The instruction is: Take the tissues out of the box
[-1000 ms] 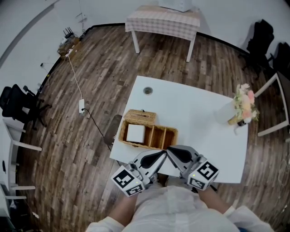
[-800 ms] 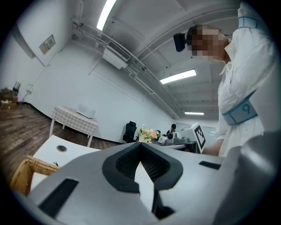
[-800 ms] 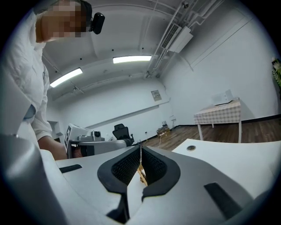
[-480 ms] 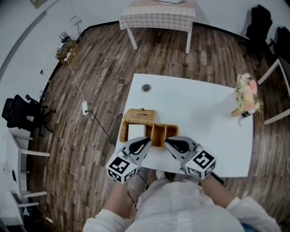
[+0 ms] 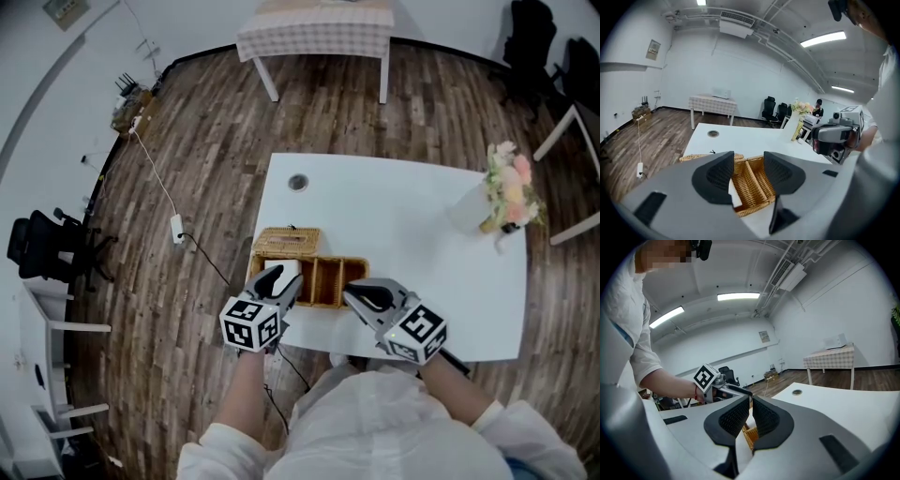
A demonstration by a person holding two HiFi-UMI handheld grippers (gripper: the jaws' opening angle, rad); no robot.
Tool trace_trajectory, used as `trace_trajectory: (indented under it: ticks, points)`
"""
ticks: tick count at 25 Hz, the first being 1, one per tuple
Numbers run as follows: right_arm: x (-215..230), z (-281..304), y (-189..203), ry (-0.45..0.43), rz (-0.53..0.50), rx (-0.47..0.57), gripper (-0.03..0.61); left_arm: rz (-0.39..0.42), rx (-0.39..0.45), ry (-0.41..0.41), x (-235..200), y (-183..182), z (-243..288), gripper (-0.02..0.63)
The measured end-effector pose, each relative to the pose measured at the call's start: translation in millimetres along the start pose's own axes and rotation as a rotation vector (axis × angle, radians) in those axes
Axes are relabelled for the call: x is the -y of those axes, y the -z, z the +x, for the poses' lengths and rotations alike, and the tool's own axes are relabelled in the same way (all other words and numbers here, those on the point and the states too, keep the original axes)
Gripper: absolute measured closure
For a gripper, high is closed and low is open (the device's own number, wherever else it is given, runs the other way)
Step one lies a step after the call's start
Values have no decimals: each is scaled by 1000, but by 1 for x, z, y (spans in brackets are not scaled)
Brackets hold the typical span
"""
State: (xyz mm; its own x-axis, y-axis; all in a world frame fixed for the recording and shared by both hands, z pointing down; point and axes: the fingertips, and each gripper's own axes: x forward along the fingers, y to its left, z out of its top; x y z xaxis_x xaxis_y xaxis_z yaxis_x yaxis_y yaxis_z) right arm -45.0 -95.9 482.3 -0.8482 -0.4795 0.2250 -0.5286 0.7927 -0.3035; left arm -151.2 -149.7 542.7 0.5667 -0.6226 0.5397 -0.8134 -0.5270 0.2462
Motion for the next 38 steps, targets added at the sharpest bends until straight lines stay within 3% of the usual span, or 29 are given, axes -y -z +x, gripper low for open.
trace_trajectory:
  ticks: [7, 20, 38]
  points:
    - [3, 3, -3, -9, -2, -4, 543, -22, -71, -62, -18, 14, 6, 371]
    - [11, 2, 1, -18, 24, -8, 543, -71, -300, -191, -50, 47, 29, 225]
    - [25, 2, 5, -32, 63, -15, 543, -144, -579, -334, -85, 92, 49, 152]
